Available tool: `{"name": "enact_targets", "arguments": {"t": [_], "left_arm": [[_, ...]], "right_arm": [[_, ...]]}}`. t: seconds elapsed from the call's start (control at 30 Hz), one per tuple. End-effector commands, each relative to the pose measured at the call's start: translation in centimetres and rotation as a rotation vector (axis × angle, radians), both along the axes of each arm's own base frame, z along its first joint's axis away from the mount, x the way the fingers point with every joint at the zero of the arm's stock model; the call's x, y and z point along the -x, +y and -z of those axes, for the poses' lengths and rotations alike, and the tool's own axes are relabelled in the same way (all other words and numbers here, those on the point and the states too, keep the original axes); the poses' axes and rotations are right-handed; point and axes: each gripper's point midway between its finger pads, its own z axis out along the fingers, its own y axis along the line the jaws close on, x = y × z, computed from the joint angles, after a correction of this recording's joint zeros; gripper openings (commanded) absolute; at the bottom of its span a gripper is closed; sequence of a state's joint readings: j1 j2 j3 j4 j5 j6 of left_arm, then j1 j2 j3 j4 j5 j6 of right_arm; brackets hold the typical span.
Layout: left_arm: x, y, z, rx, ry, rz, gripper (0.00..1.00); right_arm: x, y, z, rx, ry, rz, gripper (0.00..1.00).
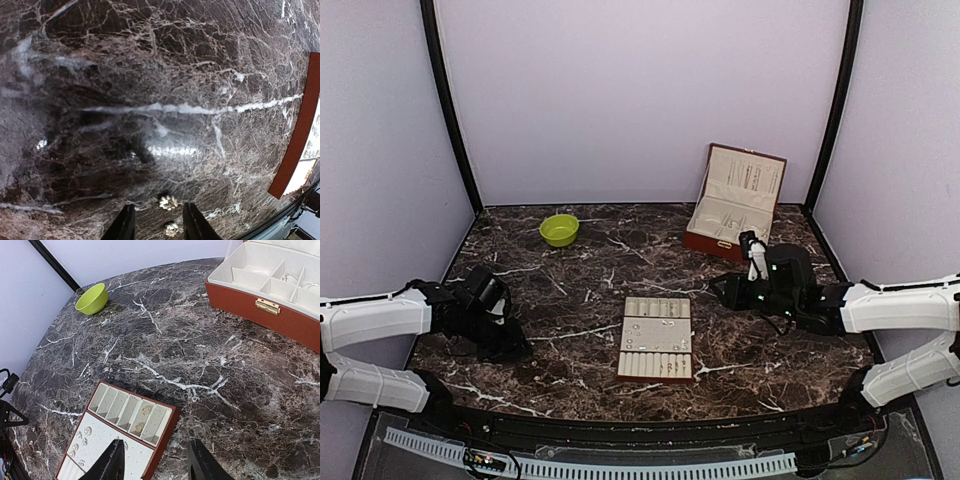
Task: Organize the mixed jewelry
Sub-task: Pick up the earring from the center of the board.
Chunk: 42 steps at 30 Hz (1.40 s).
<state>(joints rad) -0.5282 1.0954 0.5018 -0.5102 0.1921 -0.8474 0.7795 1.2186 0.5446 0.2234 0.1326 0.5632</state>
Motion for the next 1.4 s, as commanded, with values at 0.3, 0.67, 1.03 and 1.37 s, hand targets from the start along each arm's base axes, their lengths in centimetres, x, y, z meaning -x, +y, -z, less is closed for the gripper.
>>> {"name": "enact_targets", "arguments": {"t": [0.3,0.67,1.03,1.37], "left_arm": [[1.1,-1.3,0.8,0.068,0.056,-0.013,0.3],[1.0,-1.5,0.9,0.067,0.06,-0.007,0.13],[0.9,-1.6,0.8,0.07,0.057,-0.011,0.02],[-1.9,-3.6,-2.3,0.17,-0.103,0.028,0.0]], "right_arm": [[-0.7,-0.2,-0.6,-0.037,-0.032,0.016,0.42],[-0.8,-0.1,0.0,-0.027,-0.019,0.011,0.4],[-0.9,-0.1,0.5,-0.016,-0.008,0.006,0.39],[-0.8,-0.8,-0.7,-0.05,-0.034,0.028,0.39]]}}
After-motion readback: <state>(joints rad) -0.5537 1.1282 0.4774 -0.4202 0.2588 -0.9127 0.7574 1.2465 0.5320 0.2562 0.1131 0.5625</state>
